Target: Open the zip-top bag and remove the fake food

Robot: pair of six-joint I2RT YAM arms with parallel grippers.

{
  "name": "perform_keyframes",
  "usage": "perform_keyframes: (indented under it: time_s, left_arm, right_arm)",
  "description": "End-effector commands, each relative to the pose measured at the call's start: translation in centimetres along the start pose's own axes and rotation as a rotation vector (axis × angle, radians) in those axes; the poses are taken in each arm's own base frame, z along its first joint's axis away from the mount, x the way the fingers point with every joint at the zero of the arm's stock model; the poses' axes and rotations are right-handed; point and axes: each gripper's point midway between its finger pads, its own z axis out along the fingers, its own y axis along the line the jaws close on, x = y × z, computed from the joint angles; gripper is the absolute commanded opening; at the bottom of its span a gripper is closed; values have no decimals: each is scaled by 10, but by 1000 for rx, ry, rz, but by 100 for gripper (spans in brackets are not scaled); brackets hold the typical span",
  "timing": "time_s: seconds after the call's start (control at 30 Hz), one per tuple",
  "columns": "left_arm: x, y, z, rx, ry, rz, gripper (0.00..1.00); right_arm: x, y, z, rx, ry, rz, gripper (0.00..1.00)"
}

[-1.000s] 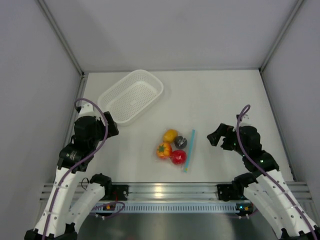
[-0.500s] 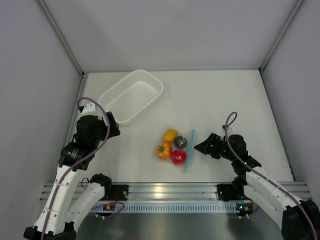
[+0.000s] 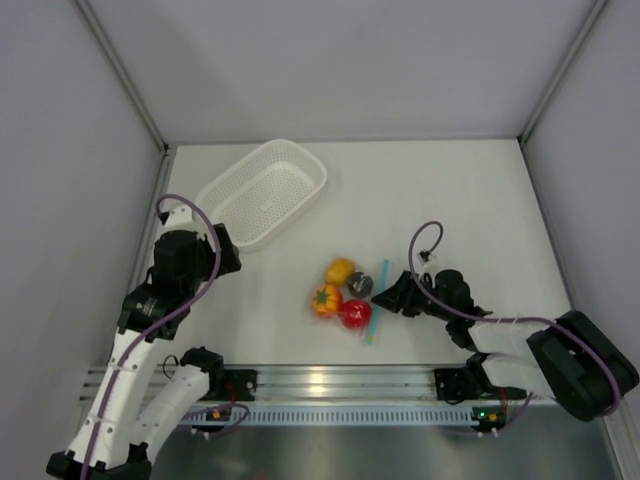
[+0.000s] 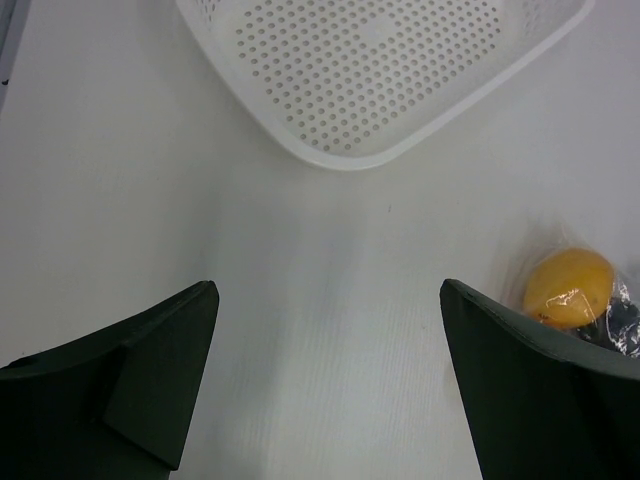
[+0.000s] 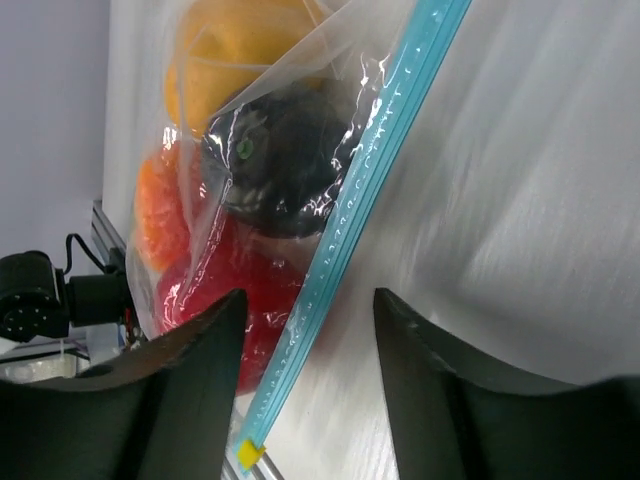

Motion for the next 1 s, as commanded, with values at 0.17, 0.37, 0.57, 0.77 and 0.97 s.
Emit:
perform_keyframes:
  time_s: [0.17, 0.37, 0.57, 0.77, 0.97]
  left_arm:
    - [-6, -9, 4, 29, -22, -3, 98]
    - [-5, -9, 4, 32, -18, 0, 99]
    - [-4, -11, 6, 36, -9, 6, 99]
    - [-6, -20, 5, 77, 6, 23, 98]
    - [-17, -51, -6, 228, 26, -11, 99]
  right_arm:
    - [-14, 36, 15, -175, -96, -84, 18]
    - [-15, 36, 20, -189, -103, -67, 7]
    - [-22, 47, 20, -218, -121, -81, 0]
    - [-42, 44, 22, -33, -127, -223, 0]
    - [-70, 72, 1, 114, -129, -401, 0]
